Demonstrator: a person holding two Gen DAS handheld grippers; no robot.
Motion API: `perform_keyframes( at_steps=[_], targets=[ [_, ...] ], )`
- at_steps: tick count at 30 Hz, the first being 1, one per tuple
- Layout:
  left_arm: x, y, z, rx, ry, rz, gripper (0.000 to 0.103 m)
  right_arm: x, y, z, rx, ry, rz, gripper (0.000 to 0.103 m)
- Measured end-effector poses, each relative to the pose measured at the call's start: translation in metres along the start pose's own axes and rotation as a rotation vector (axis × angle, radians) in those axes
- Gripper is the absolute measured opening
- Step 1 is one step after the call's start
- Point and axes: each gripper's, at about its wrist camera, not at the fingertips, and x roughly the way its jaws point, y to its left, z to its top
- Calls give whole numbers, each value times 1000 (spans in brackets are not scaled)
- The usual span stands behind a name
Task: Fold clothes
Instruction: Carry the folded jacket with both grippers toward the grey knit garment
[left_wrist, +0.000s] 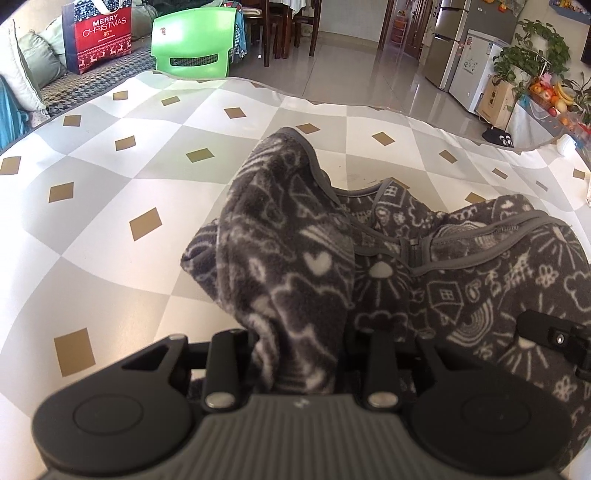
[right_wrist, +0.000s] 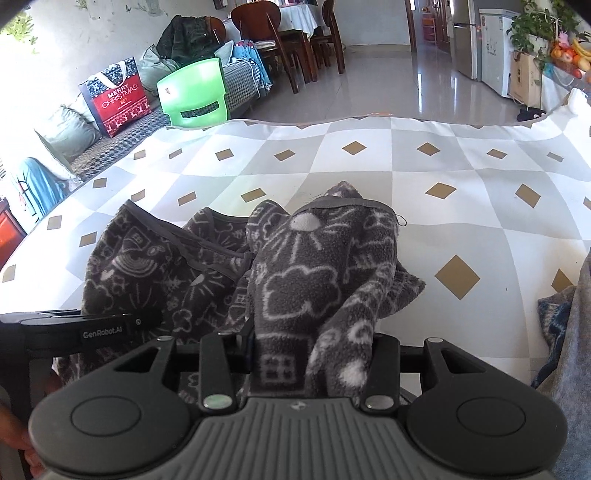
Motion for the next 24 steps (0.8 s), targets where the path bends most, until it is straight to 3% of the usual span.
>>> perform_keyframes(
  at_steps=[24],
  targets=[
    [-51,-47,-1,104,-110,-32,30,-62,-9,-11,53,-73,-64,42]
  ],
)
